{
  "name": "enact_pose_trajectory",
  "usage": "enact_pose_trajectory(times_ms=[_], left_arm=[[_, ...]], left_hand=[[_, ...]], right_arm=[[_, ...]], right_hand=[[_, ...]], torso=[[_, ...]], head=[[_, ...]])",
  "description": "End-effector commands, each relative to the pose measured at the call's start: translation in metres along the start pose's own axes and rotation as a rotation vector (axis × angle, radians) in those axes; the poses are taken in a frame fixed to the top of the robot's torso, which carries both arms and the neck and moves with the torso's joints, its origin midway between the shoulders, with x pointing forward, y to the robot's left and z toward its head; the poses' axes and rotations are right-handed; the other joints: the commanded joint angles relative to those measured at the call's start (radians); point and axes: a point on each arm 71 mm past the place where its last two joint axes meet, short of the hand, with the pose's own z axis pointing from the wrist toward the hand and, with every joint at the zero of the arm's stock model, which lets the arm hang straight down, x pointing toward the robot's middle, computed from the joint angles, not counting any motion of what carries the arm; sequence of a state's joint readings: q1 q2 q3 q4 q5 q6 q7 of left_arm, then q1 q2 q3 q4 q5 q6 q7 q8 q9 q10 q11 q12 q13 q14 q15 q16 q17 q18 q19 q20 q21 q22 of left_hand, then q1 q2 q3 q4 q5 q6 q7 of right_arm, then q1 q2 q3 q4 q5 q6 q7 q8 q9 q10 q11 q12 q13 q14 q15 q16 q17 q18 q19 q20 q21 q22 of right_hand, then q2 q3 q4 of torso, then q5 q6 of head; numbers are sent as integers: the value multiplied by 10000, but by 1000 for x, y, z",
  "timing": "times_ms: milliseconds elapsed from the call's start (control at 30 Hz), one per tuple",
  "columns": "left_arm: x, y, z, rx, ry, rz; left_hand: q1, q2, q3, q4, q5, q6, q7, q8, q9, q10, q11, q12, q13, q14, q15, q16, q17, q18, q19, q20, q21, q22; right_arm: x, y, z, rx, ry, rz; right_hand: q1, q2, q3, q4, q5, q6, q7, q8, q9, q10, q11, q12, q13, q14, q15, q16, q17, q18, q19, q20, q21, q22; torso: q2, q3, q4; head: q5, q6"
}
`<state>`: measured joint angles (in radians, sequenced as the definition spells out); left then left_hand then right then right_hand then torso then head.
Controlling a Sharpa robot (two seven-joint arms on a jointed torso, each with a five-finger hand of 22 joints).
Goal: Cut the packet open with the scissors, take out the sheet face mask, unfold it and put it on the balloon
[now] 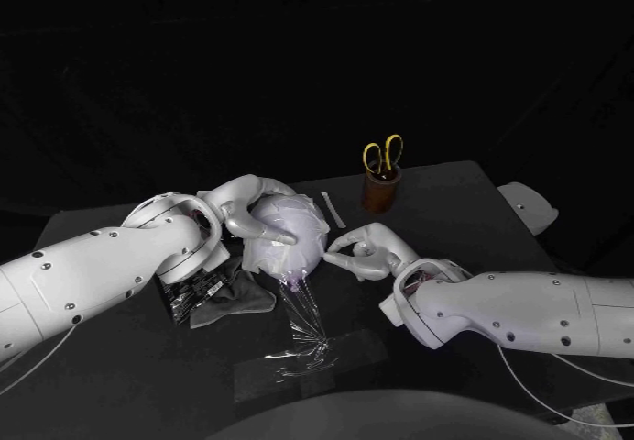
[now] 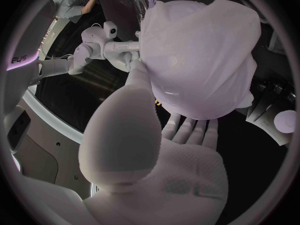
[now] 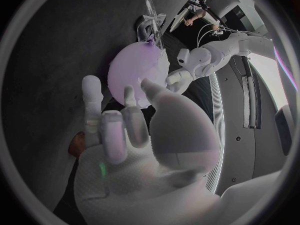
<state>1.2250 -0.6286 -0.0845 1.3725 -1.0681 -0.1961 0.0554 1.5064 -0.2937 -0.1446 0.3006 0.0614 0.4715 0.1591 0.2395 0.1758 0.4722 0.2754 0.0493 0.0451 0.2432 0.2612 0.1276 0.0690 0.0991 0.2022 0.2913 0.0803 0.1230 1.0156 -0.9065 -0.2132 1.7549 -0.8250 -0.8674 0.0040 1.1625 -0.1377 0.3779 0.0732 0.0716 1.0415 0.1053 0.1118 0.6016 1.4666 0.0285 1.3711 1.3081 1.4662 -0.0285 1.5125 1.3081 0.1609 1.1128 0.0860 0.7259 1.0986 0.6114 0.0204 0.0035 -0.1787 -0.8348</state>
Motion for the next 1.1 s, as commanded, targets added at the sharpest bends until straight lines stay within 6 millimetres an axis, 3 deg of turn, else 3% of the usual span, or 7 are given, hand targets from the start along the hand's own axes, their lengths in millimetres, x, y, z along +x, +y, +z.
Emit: enact_pose_trajectory(times_ms=[33,700,867,967,1000,1100], left_arm=[[2,0,0,-4,130,-51],[2,0,0,2,181,-69],[3,0,0,8,193,-75],[3,0,0,7,198,-78],[3,0,0,7,199,-80],[3,-1,0,7,203,-82]], left_hand=[[-27,-75,-1,18,-17,84,1363,64,17,1,-50,-58,-7,32,32,-32,-10,-69,62,13,49,3],[-15,-67,15,18,-16,121,1363,80,26,14,-58,-55,-5,44,25,-33,-8,-64,98,10,63,21],[-10,-64,19,18,-16,129,1363,83,28,17,-60,-54,-4,48,23,-34,-7,-62,106,8,66,23],[-10,-64,19,18,-16,129,1363,83,28,17,-60,-54,-4,48,23,-34,-7,-62,106,8,66,23],[-10,-64,19,18,-16,129,1363,83,28,17,-60,-54,-4,48,23,-34,-7,-62,106,8,66,23],[-10,-64,19,18,-16,129,1363,83,28,17,-60,-54,-4,48,23,-34,-7,-62,106,8,66,23]], right_arm=[[1,3,0,-294,-129,-15],[11,9,6,-557,15,-41],[12,9,9,-568,-51,-84],[12,9,10,-587,-157,-104],[11,9,11,-613,-251,-111],[10,10,11,-711,-444,-119]], right_hand=[[82,0,-34,-47,-55,87,-9,23,-8,586,-42,50,1638,708,-44,69,1499,39,85,-3,50,11],[392,-15,-13,-203,-144,165,-22,-13,-114,589,-54,104,1671,713,-56,82,1516,31,105,-28,67,46],[541,91,57,-264,-183,235,-42,-11,-154,594,-71,132,1686,721,-70,95,1539,27,123,-37,91,71],[864,395,301,-407,-224,429,-136,59,-166,651,-150,337,1789,747,-130,130,1610,8,207,-62,221,155],[1112,635,511,-530,-228,594,-233,137,-148,708,-229,538,1890,788,-186,187,1733,-20,318,-83,399,260],[1457,855,793,-794,-228,809,-357,270,-87,804,-345,889,2066,874,-299,311,2002,-77,543,-127,760,468]], torso=[[0,0,-7],[-11,1,-6],[-5,0,2],[-1,-2,4],[0,-3,4],[0,0,1]], head=[[0,-12],[-12,-44],[-16,-38],[-17,-40],[-16,-43],[-12,-51]])
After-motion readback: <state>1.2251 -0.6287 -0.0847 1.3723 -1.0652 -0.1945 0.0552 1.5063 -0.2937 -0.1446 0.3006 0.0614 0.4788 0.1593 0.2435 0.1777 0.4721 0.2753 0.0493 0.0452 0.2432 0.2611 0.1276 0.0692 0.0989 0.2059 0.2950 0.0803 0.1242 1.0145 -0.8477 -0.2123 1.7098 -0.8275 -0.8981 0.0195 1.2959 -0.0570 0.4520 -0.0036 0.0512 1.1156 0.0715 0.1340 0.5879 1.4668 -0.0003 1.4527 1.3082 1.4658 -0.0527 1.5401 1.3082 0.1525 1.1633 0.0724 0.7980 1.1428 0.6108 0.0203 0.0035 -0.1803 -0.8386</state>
